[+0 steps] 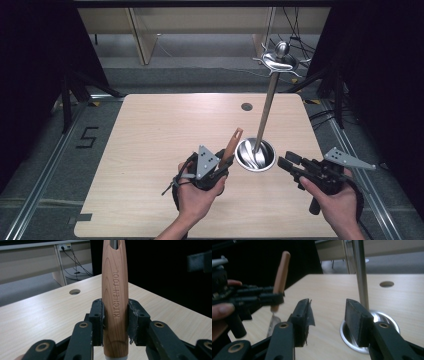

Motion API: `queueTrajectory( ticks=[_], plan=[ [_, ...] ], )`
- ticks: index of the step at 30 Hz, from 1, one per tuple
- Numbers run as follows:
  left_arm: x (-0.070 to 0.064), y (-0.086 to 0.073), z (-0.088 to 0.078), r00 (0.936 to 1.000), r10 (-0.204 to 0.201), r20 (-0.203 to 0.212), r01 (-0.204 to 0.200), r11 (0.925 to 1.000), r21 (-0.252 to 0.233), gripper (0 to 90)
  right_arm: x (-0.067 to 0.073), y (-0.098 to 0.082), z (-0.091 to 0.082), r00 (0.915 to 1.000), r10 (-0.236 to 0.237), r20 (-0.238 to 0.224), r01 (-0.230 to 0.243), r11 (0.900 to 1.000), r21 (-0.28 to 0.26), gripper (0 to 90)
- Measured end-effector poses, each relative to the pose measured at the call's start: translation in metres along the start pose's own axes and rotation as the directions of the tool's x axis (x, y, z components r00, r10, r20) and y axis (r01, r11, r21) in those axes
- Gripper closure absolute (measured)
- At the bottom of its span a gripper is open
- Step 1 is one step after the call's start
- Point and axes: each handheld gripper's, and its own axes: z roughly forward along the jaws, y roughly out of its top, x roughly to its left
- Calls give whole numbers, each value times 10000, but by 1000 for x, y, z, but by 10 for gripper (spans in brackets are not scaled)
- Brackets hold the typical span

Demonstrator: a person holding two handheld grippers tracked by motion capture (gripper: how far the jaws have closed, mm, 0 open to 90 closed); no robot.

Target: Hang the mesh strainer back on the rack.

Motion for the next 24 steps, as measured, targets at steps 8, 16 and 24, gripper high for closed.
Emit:
queueTrajectory(
  ticks=[8,16,24],
  plan=[
    [-16,10,13,9975,707,75,-707,9974,-116,675,18,13,27,9983,177,-556,-184,9997,-128,579],
    [-27,13,20,9953,963,59,-962,9953,-147,675,25,17,43,9959,350,-839,-360,9993,-108,581],
    [-39,16,24,9938,1094,184,-1090,9937,-260,674,25,16,52,9929,550,-1051,-553,9985,-1,581]
  ],
)
